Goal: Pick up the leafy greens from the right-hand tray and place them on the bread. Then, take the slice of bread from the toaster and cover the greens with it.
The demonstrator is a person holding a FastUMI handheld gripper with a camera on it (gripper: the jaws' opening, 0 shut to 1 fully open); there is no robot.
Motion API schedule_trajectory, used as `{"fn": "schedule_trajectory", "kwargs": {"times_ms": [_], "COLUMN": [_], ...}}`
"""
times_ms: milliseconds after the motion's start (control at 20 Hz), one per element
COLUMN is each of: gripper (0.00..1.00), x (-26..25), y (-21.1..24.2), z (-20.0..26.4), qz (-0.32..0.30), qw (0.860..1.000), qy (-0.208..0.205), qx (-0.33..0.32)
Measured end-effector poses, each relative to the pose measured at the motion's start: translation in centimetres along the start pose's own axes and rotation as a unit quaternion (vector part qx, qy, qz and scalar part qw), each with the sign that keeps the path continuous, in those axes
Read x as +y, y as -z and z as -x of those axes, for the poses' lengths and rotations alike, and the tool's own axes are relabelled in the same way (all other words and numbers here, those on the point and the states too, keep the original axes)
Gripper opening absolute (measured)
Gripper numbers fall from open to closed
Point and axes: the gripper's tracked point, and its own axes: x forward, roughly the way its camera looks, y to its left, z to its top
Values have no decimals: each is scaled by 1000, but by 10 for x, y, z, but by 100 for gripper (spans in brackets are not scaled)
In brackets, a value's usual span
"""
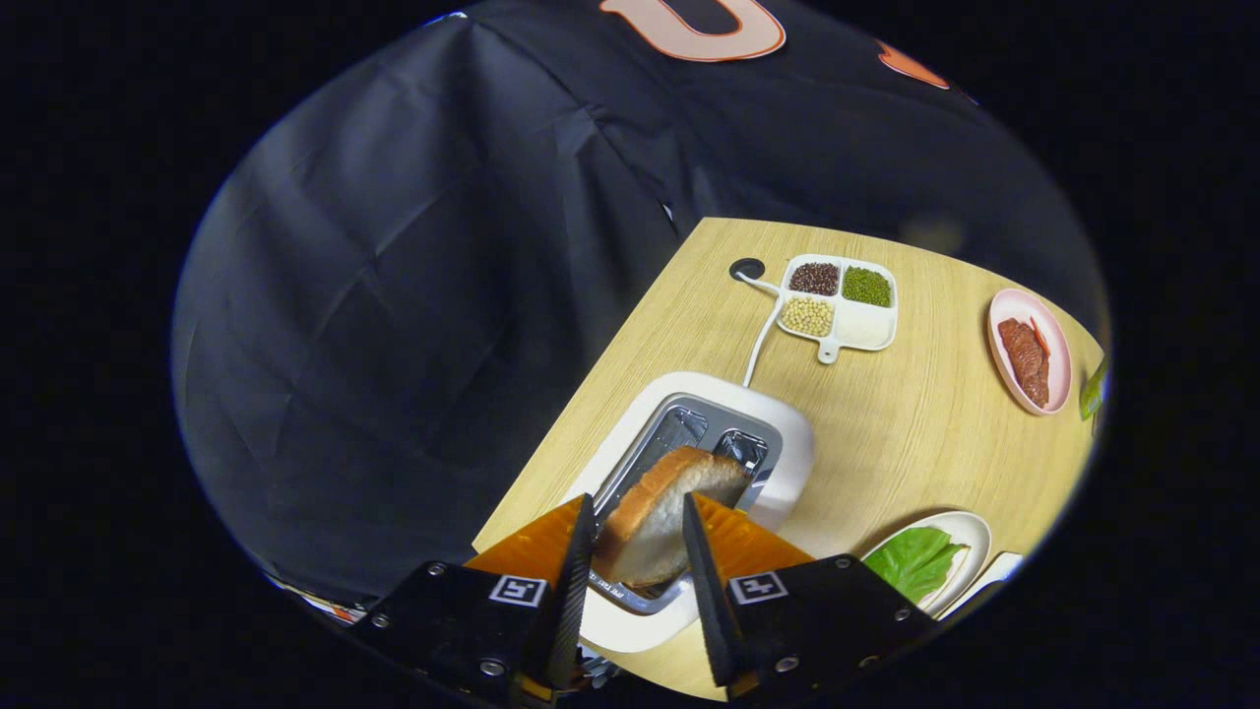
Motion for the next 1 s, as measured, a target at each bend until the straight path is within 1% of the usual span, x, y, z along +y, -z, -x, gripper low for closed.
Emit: {"fn": "schedule_trajectory", "kwargs": {"times_ms": [50, 150, 300, 350, 400, 500, 600, 700, 1000], "gripper": [51, 43, 29, 27, 20, 12, 9, 8, 8], "x": [0, -4, -7, -8, -11, -15, -13, -13, -16], "y": [-1, 0, -1, -1, -1, -1, 0, -2, -7], "z": [1, 3, 11, 12, 15, 20, 25, 36, 71], "qz": [-2, -2, 7, 9, 12, 24, 27, 32, 35], "qw": [1000, 1000, 1000, 1000, 1000, 999, 999, 998, 995], "qy": [-1, -2, 3, 4, 8, 15, 9, 3, -16], "qx": [-1, -3, -11, -14, -20, -32, -40, -52, -94]}}
